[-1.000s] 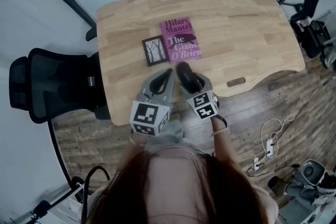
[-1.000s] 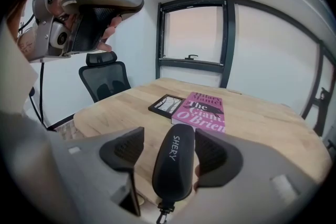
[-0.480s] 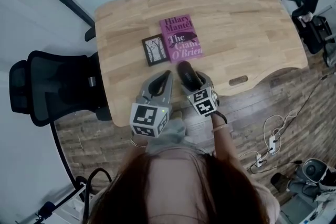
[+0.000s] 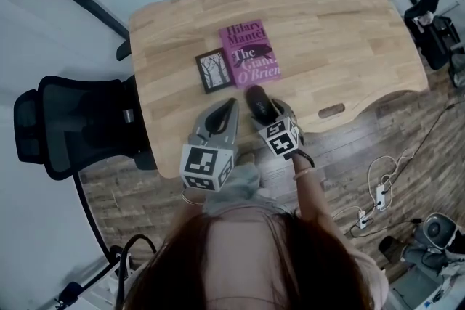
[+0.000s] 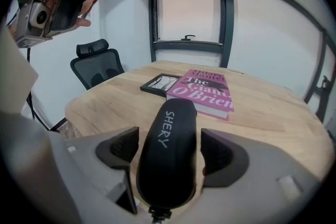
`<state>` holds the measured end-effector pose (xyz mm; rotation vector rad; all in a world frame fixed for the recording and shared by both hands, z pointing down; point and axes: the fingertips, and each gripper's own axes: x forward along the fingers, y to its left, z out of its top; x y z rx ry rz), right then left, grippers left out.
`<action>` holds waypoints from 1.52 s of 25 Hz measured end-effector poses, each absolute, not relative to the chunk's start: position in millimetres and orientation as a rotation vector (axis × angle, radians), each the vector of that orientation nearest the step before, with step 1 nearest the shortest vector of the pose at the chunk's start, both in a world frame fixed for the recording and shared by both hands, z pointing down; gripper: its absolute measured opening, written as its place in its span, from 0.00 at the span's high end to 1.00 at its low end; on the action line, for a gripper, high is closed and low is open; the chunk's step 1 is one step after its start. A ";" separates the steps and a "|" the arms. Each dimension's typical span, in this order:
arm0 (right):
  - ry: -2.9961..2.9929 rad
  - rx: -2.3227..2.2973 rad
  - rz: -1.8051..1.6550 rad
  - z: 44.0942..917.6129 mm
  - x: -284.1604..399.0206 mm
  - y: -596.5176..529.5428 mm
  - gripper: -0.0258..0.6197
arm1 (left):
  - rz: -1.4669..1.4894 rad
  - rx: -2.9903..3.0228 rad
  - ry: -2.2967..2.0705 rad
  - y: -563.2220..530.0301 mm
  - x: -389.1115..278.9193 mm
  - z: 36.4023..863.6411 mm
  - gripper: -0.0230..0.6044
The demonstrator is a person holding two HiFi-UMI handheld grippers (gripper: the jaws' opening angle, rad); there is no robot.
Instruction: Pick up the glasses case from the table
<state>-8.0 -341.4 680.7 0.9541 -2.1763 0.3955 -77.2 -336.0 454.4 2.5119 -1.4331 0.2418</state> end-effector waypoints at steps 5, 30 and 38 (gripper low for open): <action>-2.167 0.934 0.421 689.1 -9.7 -344.0 0.39 | 0.256 2.506 -1.432 -337.5 -78.3 458.2 0.95; -2.139 1.012 0.568 710.2 -7.5 -350.3 0.38 | 0.264 2.484 -1.475 -325.8 -88.0 458.1 0.95; -2.160 1.035 0.577 702.0 -6.6 -348.6 0.39 | 0.259 2.488 -1.483 -317.5 -89.5 455.0 0.95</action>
